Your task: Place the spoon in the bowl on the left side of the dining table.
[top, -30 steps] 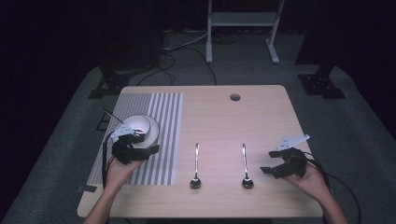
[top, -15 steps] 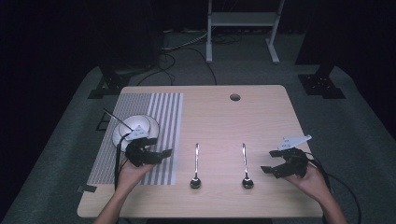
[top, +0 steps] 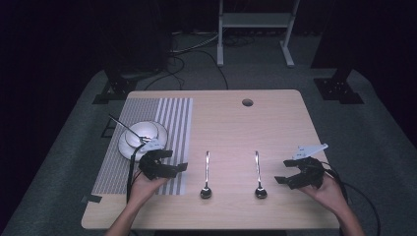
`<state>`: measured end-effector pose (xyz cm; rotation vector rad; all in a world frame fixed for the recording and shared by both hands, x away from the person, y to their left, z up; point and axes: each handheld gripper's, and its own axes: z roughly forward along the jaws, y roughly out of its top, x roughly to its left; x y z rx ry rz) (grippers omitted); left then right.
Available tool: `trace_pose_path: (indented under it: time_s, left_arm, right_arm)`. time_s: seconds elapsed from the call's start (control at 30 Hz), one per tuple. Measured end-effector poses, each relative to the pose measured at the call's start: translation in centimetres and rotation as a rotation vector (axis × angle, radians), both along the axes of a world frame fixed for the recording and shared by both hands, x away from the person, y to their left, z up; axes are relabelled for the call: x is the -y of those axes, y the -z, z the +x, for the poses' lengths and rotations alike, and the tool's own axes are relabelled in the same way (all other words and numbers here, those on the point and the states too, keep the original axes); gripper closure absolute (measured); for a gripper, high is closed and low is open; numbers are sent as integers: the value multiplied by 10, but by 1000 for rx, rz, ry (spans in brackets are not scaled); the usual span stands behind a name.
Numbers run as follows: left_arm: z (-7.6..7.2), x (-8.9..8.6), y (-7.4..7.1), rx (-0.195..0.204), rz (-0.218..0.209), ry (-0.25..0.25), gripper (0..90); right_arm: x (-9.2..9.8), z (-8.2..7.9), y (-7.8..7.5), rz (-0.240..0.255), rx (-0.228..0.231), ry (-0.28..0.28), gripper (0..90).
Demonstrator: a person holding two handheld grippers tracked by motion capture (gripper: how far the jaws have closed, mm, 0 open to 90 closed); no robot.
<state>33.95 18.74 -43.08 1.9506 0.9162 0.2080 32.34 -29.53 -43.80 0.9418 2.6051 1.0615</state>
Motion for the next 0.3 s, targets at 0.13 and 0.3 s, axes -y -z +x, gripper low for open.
trace_pose_path:
  time_s: [0.13, 0.3]
  left_arm:
    - [-3, 6, 3, 2, 19, 18, 121]
    - [-4, 9, 7, -13, 24, 36, 121]
  right_arm:
    - [0, 0, 2, 5, -4, 2, 230]
    - [1, -1, 6, 10, -12, 4, 230]
